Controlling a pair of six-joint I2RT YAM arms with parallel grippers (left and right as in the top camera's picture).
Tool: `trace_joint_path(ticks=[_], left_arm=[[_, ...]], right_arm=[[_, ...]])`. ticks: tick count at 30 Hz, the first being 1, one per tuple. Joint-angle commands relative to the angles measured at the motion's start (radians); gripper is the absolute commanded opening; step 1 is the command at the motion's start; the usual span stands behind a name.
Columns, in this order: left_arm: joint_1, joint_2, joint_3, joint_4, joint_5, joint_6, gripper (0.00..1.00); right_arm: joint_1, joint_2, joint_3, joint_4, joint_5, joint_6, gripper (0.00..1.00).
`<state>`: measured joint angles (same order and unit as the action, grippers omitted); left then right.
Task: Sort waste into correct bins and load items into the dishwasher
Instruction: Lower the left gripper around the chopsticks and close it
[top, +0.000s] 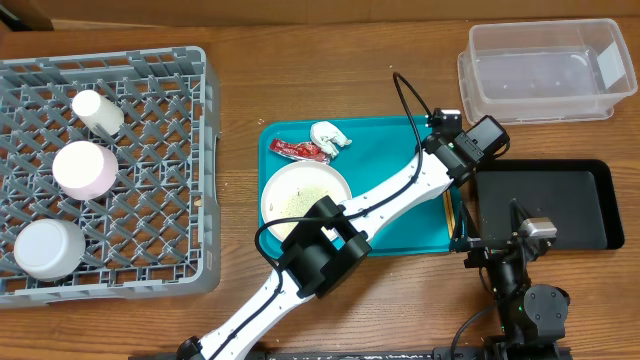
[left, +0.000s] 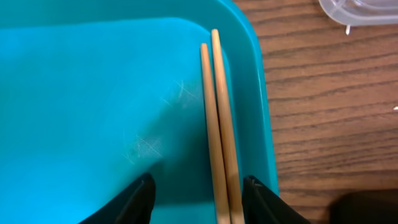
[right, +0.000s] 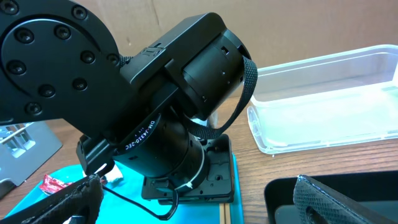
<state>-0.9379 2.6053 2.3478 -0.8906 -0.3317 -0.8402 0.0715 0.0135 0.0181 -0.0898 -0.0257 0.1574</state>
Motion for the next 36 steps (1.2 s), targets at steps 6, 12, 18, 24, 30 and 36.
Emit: trace_joint_path(ticks=[6, 12, 18, 24, 30, 36], left_arm=[[0.003, 0.024, -0.018, -0.006, 0.007, -0.040, 0.46], [0.002, 0.024, -0.019, -0.008, 0.008, -0.040, 0.45], [0.001, 0.024, -0.031, -0.037, 0.008, -0.097, 0.44], [0.001, 0.024, -0.066, -0.015, 0.008, -0.116, 0.46], [0.001, 0.024, -0.070, 0.009, 0.037, -0.114, 0.47], [0.001, 0.024, -0.070, 0.001, 0.038, -0.114, 0.41]], right_arm=[[-0.006, -0.011, -0.010, 0.006, 0.005, 0.003, 1.00], [-0.006, -0.011, -0.010, 0.006, 0.005, 0.003, 1.00], [-0.006, -0.011, -0.010, 0.006, 0.005, 0.003, 1.00], [-0.006, -0.011, -0.010, 0.006, 0.005, 0.003, 1.00], [-0.006, -0.011, -0.010, 0.006, 0.005, 0.003, 1.00], [-0.006, -0.011, -0.010, 0.006, 0.005, 0.003, 1.00]])
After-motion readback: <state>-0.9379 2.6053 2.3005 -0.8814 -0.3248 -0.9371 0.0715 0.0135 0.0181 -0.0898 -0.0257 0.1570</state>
